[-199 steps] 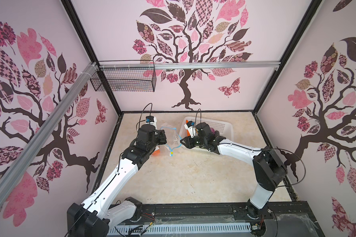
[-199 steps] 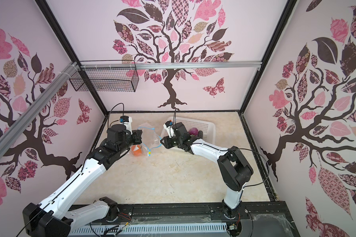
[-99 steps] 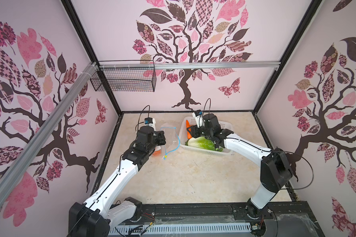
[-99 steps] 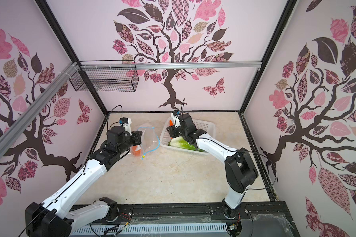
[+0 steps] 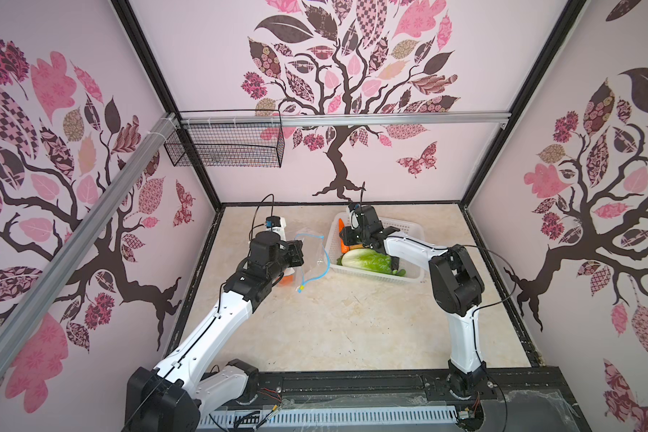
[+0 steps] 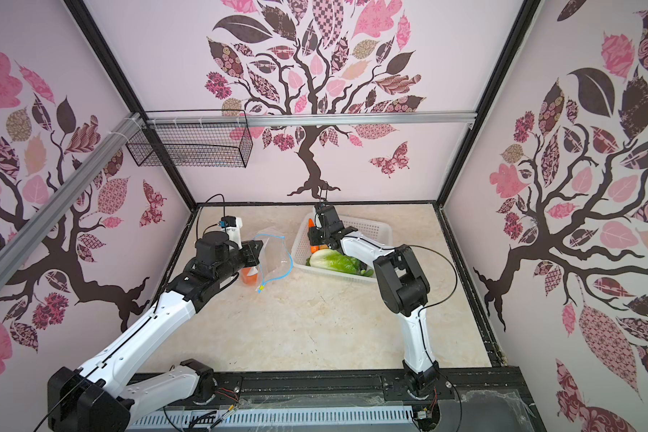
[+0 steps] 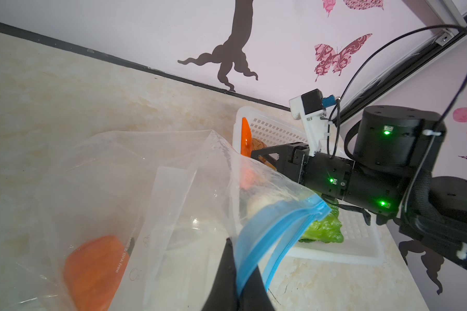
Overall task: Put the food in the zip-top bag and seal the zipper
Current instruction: 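Move the right gripper to the basket and grasp the orange carrot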
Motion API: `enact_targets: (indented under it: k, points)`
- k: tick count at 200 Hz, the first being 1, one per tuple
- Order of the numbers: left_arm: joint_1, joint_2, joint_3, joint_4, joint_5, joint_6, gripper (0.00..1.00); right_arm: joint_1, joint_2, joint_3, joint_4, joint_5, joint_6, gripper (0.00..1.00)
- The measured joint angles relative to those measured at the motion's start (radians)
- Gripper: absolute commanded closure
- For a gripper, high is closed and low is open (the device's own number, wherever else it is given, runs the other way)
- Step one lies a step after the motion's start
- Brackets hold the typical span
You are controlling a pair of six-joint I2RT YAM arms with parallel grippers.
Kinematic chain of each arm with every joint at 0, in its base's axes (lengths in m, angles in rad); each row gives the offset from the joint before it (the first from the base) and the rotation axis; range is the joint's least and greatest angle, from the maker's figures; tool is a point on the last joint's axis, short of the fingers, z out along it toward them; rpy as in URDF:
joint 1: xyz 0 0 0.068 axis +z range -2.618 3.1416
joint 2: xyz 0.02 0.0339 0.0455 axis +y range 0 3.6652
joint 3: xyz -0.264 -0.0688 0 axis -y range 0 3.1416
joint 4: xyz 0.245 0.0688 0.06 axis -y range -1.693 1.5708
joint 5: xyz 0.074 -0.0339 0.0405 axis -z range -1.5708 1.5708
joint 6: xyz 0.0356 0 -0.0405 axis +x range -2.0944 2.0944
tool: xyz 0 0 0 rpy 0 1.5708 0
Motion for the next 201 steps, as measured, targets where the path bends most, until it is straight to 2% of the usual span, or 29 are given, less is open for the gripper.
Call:
enact_targets:
  k: [31,80,138,171,201]
  points:
    - [0.002,0.000,0.000,0.001,0.005,-0.004,1.00,0.000,0.048,0.044,-0.005,0.011,0.020,0.52]
    - [0.002,0.000,0.000,0.001,0.015,-0.007,1.00,0.001,0.124,0.100,-0.012,0.039,0.040,0.52]
    - [0.002,0.000,0.000,0.001,0.015,-0.007,1.00,0.002,0.154,0.115,-0.009,0.053,0.070,0.78]
    - [0.002,0.000,0.000,0.001,0.015,-0.007,1.00,0.000,0.140,0.064,0.058,0.050,0.079,0.80]
    - [0.002,-0.002,0.000,0.001,0.016,-0.008,1.00,-0.002,0.069,-0.022,0.086,0.053,0.060,0.79]
